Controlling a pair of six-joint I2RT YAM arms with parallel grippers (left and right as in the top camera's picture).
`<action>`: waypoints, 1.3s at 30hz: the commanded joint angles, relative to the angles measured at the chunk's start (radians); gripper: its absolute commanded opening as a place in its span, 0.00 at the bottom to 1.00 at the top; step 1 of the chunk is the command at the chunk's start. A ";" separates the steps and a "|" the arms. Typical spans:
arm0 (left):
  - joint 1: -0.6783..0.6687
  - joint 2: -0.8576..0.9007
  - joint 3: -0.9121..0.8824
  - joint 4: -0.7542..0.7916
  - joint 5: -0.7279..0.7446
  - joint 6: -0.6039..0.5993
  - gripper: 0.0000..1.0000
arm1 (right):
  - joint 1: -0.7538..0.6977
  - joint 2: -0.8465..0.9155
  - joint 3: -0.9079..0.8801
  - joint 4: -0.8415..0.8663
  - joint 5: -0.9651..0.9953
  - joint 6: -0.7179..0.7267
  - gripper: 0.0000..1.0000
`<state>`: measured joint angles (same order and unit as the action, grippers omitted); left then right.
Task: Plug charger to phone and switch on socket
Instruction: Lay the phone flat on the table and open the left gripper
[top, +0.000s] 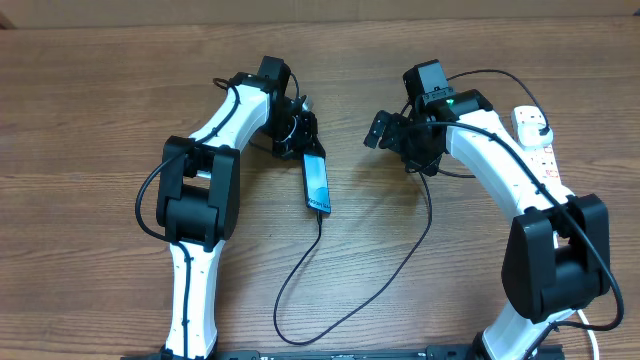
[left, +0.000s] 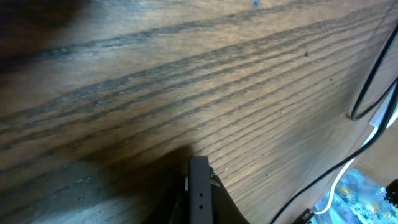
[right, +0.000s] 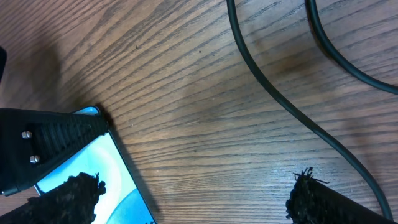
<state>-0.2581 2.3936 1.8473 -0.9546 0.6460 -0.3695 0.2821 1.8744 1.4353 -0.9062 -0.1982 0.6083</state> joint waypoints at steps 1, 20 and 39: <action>-0.005 0.003 -0.001 -0.006 -0.076 -0.021 0.11 | -0.003 -0.023 0.026 0.002 0.014 -0.008 1.00; -0.005 0.003 -0.001 0.056 -0.238 -0.066 0.04 | -0.003 -0.023 0.026 -0.005 0.014 -0.008 1.00; -0.005 0.003 -0.001 0.040 -0.238 -0.065 0.40 | -0.003 -0.023 0.026 -0.005 0.014 -0.008 1.00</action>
<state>-0.2684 2.3711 1.8648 -0.8974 0.5068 -0.4358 0.2821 1.8744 1.4353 -0.9138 -0.1940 0.6052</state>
